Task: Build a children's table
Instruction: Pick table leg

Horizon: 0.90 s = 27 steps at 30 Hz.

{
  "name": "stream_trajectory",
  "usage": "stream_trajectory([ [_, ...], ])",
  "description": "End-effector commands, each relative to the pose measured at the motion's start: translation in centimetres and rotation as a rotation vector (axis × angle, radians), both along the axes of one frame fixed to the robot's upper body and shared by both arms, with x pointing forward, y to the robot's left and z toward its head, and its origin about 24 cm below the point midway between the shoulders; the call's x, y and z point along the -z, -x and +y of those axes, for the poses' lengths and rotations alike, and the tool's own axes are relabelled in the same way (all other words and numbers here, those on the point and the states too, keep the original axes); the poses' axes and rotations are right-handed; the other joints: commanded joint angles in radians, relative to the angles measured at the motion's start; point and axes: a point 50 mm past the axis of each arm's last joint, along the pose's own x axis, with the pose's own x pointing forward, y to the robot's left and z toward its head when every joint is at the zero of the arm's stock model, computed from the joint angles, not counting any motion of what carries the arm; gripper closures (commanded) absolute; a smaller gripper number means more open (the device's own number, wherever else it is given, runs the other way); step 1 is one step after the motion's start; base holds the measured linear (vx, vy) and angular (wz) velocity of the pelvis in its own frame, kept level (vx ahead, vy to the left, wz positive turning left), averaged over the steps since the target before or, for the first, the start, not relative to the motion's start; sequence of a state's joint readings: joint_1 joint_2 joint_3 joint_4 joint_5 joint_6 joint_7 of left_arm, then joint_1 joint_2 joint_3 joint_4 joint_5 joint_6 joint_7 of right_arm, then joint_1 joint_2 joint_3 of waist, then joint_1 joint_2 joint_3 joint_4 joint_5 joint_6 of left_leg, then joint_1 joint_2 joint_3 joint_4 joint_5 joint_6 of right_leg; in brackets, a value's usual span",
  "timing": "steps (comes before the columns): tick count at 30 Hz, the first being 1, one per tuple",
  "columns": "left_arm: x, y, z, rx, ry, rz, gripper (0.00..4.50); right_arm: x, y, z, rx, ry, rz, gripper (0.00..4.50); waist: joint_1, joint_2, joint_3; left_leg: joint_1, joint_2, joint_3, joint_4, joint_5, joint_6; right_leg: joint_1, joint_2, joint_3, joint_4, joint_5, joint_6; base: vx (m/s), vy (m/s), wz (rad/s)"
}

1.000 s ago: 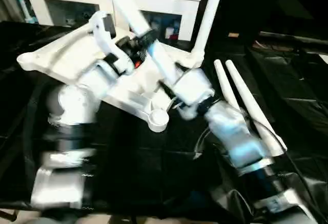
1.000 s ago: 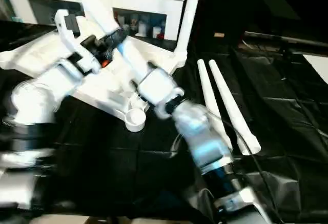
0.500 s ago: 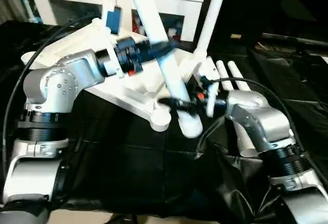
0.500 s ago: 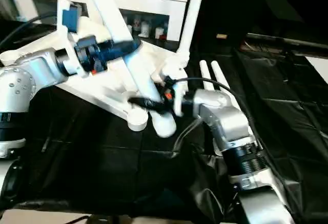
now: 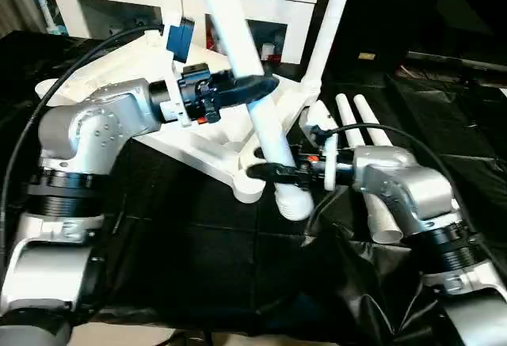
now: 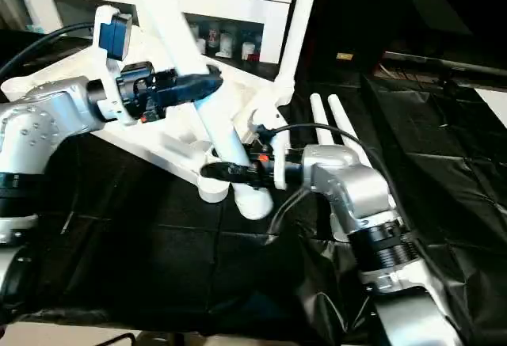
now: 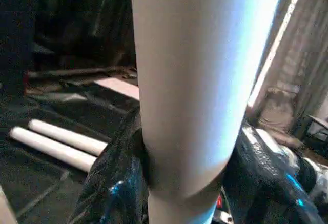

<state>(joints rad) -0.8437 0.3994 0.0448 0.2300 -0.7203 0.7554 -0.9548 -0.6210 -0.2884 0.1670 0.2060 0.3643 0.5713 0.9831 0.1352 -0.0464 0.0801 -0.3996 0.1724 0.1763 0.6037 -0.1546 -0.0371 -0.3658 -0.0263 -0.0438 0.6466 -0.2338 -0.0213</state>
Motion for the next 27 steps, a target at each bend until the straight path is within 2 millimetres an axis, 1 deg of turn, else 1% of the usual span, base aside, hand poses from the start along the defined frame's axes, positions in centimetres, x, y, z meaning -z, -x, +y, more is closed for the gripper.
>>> stream_trajectory([
  [1, -0.9, -0.7, -0.5, -0.096, 0.023, -0.012, 2.08, 0.0, -1.1, -0.7, 0.158, -0.024, 0.003, 2.59, 0.001, 0.011, -0.086, 0.038, 0.069, -0.026, -0.065, -0.138, -0.04, 0.033, -0.129, 0.052, -0.07, -0.031, -0.215, 0.0, 0.0, 0.0],
  [2, -0.8, -0.9, -0.7, -0.135, 0.04, -0.003, 2.03, -0.1, -1.3, -0.5, 0.192, -0.042, -0.003, 2.59, 0.0, 0.013, -0.086, 0.038, 0.07, -0.025, -0.065, -0.134, -0.042, 0.03, -0.126, 0.053, -0.067, -0.021, -0.217, 0.0, 0.0, 0.0],
  [3, -0.8, -1.0, -0.8, -0.167, 0.05, -0.007, 2.03, -0.2, -1.5, -0.3, 0.22, -0.052, -0.01, 2.59, 0.003, 0.01, -0.088, 0.038, 0.071, -0.027, -0.065, -0.133, -0.041, 0.031, -0.131, 0.052, -0.066, -0.015, -0.224, 0.0, 0.0, 0.0],
  [4, -0.3, -1.2, -1.4, -0.265, 0.043, -0.019, 1.89, -0.2, -1.8, 0.1, 0.27, -0.064, -0.031, 2.6, 0.006, 0.009, -0.089, 0.037, 0.072, -0.026, -0.064, -0.125, -0.04, 0.031, -0.132, 0.052, -0.067, -0.008, -0.223, 0.0, 0.0, 0.0],
  [5, 0.0, -1.3, -1.9, -0.324, 0.048, -0.021, 1.64, -0.2, -1.9, 0.6, 0.302, -0.066, -0.035, 2.62, 0.007, 0.003, -0.089, 0.038, 0.074, -0.026, -0.065, -0.12, -0.04, 0.03, -0.131, 0.052, -0.067, 0.001, -0.222, 0.0, 0.0, 0.0],
  [6, 0.2, -1.3, -2.2, -0.346, 0.052, -0.019, 1.61, -0.1, -2.0, 0.8, 0.313, -0.066, -0.031, 2.63, 0.008, 0.006, -0.088, 0.038, 0.075, -0.027, -0.066, -0.12, -0.039, 0.031, -0.132, 0.051, -0.065, 0.01, -0.22, 0.0, 0.0, 0.0],
  [7, 0.4, -1.3, -2.5, -0.37, 0.077, 0.001, 1.61, 0.0, -1.9, 1.0, 0.32, -0.06, -0.034, 2.64, 0.007, 0.004, -0.089, 0.036, 0.072, -0.026, -0.066, -0.114, -0.035, 0.033, -0.13, 0.05, -0.067, 0.013, -0.21, 0.0, 0.0, 0.0],
  [9, 0.7, -1.5, -2.8, -0.415, 0.096, 0.03, 1.61, 0.1, -1.9, 1.3, 0.331, -0.051, -0.038, 2.64, 0.007, 0.004, -0.089, 0.034, 0.07, -0.025, -0.066, -0.112, -0.036, 0.034, -0.128, 0.051, -0.066, 0.014, -0.196, 0.0, 0.0, 0.0],
  [10, 1.2, -1.7, -3.0, -0.46, 0.113, 0.072, 1.72, 0.1, -2.0, 1.5, 0.352, -0.041, -0.047, 2.64, 0.007, 0.005, -0.088, 0.033, 0.07, -0.025, -0.066, -0.115, -0.039, 0.034, -0.13, 0.052, -0.068, 0.011, -0.191, 0.0, 0.0, 0.0],
  [11, 1.4, -1.8, -3.2, -0.481, 0.119, 0.091, 1.89, 0.1, -2.1, 1.6, 0.365, -0.035, -0.055, 2.64, 0.005, 0.0, -0.087, 0.033, 0.07, -0.025, -0.067, -0.116, -0.039, 0.035, -0.129, 0.052, -0.069, 0.009, -0.189, 0.0, 0.0, 0.0],
  [13, 1.8, -2.0, -3.5, -0.522, 0.129, 0.119, 1.95, 0.1, -2.2, 2.0, 0.396, -0.031, -0.066, 2.64, 0.007, 0.001, -0.087, 0.032, 0.068, -0.025, -0.066, -0.118, -0.036, 0.035, -0.131, 0.053, -0.073, -0.014, -0.174, 0.0, 0.0, 0.0],
  [14, 1.9, -2.1, -3.6, -0.529, 0.13, 0.123, 2.12, 0.1, -2.2, 2.1, 0.401, -0.029, -0.072, 2.64, 0.007, 0.0, -0.087, 0.033, 0.068, -0.026, -0.066, -0.118, -0.034, 0.035, -0.13, 0.053, -0.074, -0.019, -0.17, 0.0, 0.0, 0.0],
  [15, 1.9, -2.1, -3.6, -0.529, 0.13, 0.123, 2.12, 0.1, -2.2, 2.1, 0.401, -0.029, -0.072, 2.64, 0.007, 0.001, -0.087, 0.033, 0.068, -0.026, -0.066, -0.116, -0.034, 0.034, -0.13, 0.053, -0.073, -0.021, -0.166, 0.0, 0.0, 0.0],
  [16, 2.2, -2.3, -3.4, -0.58, 0.1, 0.13, 2.33, 0.1, -2.3, 2.5, 0.42, -0.028, -0.083, 2.64, 0.006, 0.003, -0.087, 0.033, 0.068, -0.026, -0.067, -0.115, -0.035, 0.033, -0.128, 0.054, -0.073, -0.018, -0.157, 0.0, 0.0, 0.0],
  [18, 2.2, -2.4, -3.3, -0.595, 0.096, 0.13, 2.38, 0.1, -2.3, 2.6, 0.428, -0.022, -0.09, 2.64, 0.003, 0.004, -0.086, 0.035, 0.069, -0.027, -0.068, -0.118, -0.039, 0.031, -0.127, 0.053, -0.074, -0.021, -0.151, 0.0, 0.0, 0.0],
  [20, 2.2, -2.4, -3.1, -0.608, 0.089, 0.122, 2.57, 0.0, -2.4, 2.8, 0.437, -0.014, -0.1, 2.65, 0.003, 0.003, -0.087, 0.036, 0.068, -0.026, -0.068, -0.118, -0.04, 0.031, -0.127, 0.053, -0.073, -0.015, -0.151, 0.0, 0.0, 0.0],
  [21, 2.2, -2.4, -3.1, -0.609, 0.089, 0.121, 2.57, 0.0, -2.4, 2.8, 0.438, -0.013, -0.102, 2.65, 0.003, 0.003, -0.087, 0.036, 0.068, -0.026, -0.068, -0.118, -0.04, 0.031, -0.127, 0.053, -0.073, -0.015, -0.151, 0.0, 0.0, 0.0],
  [22, 2.1, -2.4, -2.9, -0.625, 0.07, 0.104, 2.7, -0.2, -2.4, 2.9, 0.442, -0.013, -0.11, 2.66, 0.004, 0.0, -0.086, 0.036, 0.069, -0.026, -0.069, -0.119, -0.04, 0.03, -0.127, 0.053, -0.072, -0.018, -0.149, 0.0, 0.0, 0.0],
  [27, 2.0, -2.3, -2.8, -0.657, 0.05, 0.079, 2.76, -0.3, -2.5, 3.1, 0.451, -0.008, -0.12, 2.66, 0.003, 0.0, -0.085, 0.035, 0.068, -0.026, -0.069, -0.124, -0.041, 0.03, -0.128, 0.054, -0.074, -0.026, -0.146, 0.0, 0.0, 0.0],
])
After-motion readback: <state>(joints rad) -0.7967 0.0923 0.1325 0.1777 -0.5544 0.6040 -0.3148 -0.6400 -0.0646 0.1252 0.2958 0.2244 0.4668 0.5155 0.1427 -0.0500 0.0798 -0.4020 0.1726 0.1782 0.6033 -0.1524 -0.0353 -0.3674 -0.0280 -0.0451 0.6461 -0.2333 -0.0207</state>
